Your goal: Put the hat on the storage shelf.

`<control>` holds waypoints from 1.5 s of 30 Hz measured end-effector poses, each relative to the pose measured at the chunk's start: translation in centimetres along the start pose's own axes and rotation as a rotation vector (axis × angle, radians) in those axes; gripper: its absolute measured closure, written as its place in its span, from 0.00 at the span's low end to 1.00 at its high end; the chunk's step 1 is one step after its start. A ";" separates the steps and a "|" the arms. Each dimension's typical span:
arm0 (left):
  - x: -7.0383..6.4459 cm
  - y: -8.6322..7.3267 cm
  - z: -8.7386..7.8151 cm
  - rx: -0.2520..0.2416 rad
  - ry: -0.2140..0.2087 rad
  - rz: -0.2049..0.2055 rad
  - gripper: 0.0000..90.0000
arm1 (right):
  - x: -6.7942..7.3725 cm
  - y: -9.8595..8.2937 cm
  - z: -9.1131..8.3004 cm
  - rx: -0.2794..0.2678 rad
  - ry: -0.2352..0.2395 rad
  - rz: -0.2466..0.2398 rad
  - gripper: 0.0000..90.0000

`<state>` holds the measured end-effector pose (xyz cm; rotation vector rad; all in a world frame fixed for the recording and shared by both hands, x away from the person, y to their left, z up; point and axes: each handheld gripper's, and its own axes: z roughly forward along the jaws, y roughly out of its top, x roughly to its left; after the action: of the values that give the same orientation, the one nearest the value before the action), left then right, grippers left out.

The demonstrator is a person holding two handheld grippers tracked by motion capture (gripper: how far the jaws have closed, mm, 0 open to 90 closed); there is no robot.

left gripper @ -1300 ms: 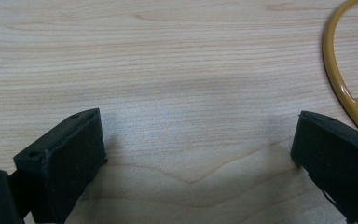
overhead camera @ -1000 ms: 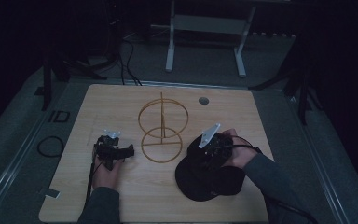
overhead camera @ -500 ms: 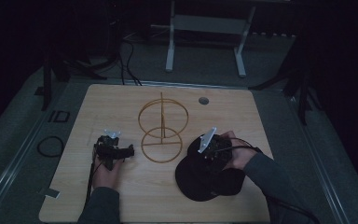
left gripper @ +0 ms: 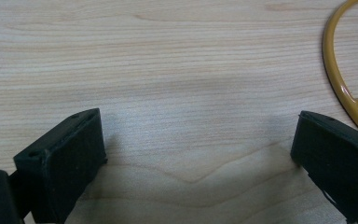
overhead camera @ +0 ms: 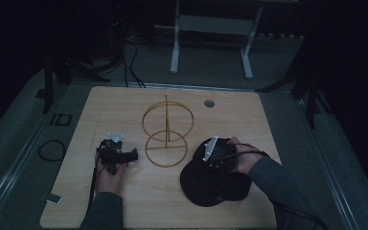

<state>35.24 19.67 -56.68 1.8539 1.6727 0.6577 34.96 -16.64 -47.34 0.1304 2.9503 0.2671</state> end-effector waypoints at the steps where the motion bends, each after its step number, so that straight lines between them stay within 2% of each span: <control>1: 0.0 0.0 0.0 0.000 0.000 0.000 0.03 | 0.0 0.0 0.0 0.000 0.000 0.000 0.79; 2: 0.0 0.0 0.0 0.000 0.000 0.000 0.03 | 0.1 0.1 0.2 0.004 0.009 -0.006 0.86; 6: 0.0 0.0 0.0 0.000 0.000 0.000 0.03 | 0.2 0.3 0.3 0.019 0.018 -0.008 0.95; 11: 0.0 0.0 0.0 0.000 0.000 0.000 0.03 | 0.3 0.3 -0.1 0.021 0.007 -0.009 0.96; 15: 0.0 0.0 0.0 0.000 0.000 0.000 0.03 | 0.1 0.0 -0.9 -0.008 0.017 0.019 0.96; 17: 0.0 0.0 0.0 0.000 0.000 0.000 0.03 | -0.1 -0.1 -1.4 -0.031 0.017 0.012 0.96; 20: 0.0 0.0 0.0 0.000 0.000 0.000 0.03 | -0.1 -0.3 -1.8 -0.039 0.035 0.019 0.96; 21: 0.0 0.0 0.0 0.000 0.000 0.000 0.03 | -0.3 -0.5 -2.3 -0.059 0.068 0.018 0.96; 31: 0.0 0.0 0.0 0.000 0.000 0.000 0.03 | -0.5 -0.8 -3.8 -0.057 0.079 0.009 0.96; 32: 0.0 0.0 0.0 0.000 0.000 0.000 0.03 | -0.7 -1.0 -4.3 -0.056 0.080 0.007 0.96; 40: 0.0 0.0 0.0 0.000 0.000 0.000 0.03 | -1.7 -2.0 -6.5 -0.119 0.095 0.054 0.96; 45: 0.0 0.0 0.0 0.002 0.000 0.002 0.03 | -2.2 -2.6 -7.1 -0.144 0.111 0.080 0.96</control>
<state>35.24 19.69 -56.67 1.8570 1.6721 0.6573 35.60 -20.64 -40.57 0.2211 3.0261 0.5118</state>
